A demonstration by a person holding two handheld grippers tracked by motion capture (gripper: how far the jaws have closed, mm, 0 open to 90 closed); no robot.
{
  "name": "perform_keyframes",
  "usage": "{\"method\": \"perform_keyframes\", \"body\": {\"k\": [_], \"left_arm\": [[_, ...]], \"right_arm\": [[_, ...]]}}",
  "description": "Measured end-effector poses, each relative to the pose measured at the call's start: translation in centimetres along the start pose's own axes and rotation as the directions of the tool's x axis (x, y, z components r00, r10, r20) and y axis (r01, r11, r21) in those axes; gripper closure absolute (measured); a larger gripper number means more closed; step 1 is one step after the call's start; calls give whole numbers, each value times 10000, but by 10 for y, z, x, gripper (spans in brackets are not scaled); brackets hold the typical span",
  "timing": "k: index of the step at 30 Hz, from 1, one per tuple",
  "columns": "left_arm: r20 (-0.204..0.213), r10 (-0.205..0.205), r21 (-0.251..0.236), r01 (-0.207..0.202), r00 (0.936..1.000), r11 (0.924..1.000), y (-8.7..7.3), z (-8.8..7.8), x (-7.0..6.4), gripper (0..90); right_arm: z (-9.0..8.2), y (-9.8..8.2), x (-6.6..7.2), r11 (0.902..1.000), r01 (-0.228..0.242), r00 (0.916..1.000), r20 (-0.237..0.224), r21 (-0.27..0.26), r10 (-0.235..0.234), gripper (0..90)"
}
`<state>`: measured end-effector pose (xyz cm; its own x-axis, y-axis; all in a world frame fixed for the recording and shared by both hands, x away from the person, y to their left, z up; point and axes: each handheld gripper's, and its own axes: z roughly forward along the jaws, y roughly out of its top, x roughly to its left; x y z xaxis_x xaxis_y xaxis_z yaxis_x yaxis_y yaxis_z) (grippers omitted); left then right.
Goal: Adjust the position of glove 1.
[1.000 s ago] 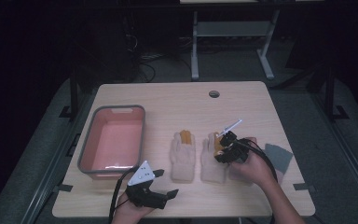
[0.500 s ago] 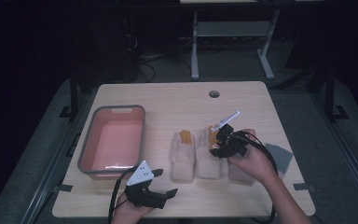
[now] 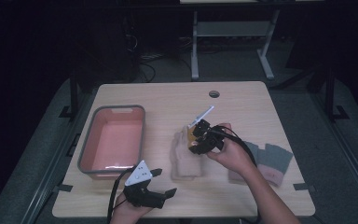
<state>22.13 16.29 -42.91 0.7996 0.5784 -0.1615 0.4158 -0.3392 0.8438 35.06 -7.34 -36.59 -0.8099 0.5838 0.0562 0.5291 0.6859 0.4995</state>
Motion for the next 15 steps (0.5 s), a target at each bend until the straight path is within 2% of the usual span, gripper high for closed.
{"method": "perform_keyframes", "body": {"k": [7, 15], "left_arm": [[-26, 40, -54, -41, 10000, 10000, 1, -2, 1, 159], [-49, 67, -79, -68, 10000, 9999, 0, -3, 2, 159]], "right_arm": [[22, 17, 5, 9997, 194, 9993, -308, 136, -189, 627], [49, 12, 1, 9972, -30, 9994, -330, 742, 55, 618]]}}
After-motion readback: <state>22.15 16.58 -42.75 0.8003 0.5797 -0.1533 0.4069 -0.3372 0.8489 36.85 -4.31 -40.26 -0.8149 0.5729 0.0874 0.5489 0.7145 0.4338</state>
